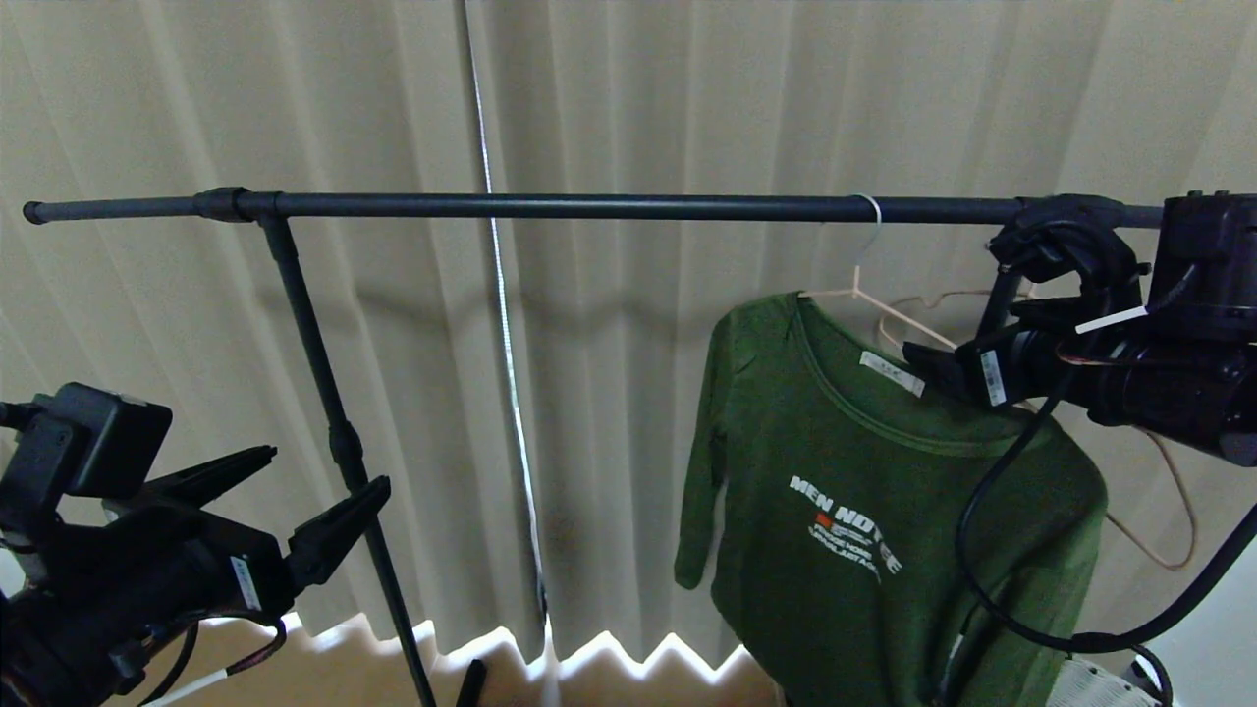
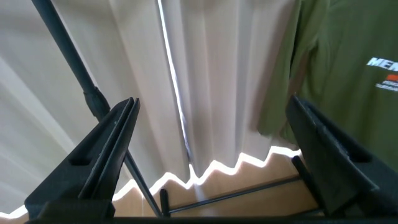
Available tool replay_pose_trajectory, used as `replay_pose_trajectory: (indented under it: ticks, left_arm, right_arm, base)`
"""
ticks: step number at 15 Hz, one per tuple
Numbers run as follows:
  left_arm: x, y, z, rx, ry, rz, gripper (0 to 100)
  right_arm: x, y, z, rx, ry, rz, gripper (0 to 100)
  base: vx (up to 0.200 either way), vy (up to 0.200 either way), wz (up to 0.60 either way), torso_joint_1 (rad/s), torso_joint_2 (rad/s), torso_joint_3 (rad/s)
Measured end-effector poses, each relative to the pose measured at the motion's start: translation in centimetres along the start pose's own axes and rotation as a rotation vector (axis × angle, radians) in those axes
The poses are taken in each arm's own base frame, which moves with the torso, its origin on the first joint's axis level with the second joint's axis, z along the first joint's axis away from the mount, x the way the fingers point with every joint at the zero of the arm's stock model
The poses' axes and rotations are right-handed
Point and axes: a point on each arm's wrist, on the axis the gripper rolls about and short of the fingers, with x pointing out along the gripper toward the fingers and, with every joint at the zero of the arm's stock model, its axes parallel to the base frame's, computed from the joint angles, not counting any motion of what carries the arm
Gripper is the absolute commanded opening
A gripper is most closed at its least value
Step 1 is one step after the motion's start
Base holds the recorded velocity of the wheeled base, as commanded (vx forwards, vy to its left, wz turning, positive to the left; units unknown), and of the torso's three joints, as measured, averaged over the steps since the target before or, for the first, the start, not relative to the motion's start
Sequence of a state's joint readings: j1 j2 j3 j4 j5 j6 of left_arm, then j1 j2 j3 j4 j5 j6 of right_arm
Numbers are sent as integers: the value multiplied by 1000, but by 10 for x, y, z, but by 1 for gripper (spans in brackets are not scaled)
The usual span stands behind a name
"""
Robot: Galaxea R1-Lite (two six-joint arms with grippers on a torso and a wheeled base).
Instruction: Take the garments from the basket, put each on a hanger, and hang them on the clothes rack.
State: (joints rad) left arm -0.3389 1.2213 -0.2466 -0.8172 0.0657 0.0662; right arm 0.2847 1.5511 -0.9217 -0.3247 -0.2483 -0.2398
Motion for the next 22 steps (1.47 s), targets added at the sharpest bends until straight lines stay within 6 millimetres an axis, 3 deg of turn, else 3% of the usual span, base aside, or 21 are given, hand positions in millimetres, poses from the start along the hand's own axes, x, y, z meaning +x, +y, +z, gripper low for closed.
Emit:
replay_pose_trajectory:
  ticks: [7,15,22]
  left_arm:
    - [-1,1,1,-1,-7,4,100]
    - [-12,3,5,30,-50,16,100]
    - [-25,4,6,75,-90,27,100]
  right_arm:
    - [-6,2,-8,50,-116,63,100]
    - [-64,-12,-20,60,-147,40,100]
    - [-84,-35,-32,71,-149,-72,100]
  base:
    - [0,0,0,0,0,0]
    - [0,0,0,0,0,0]
    - [-171,0,0,1,2,4]
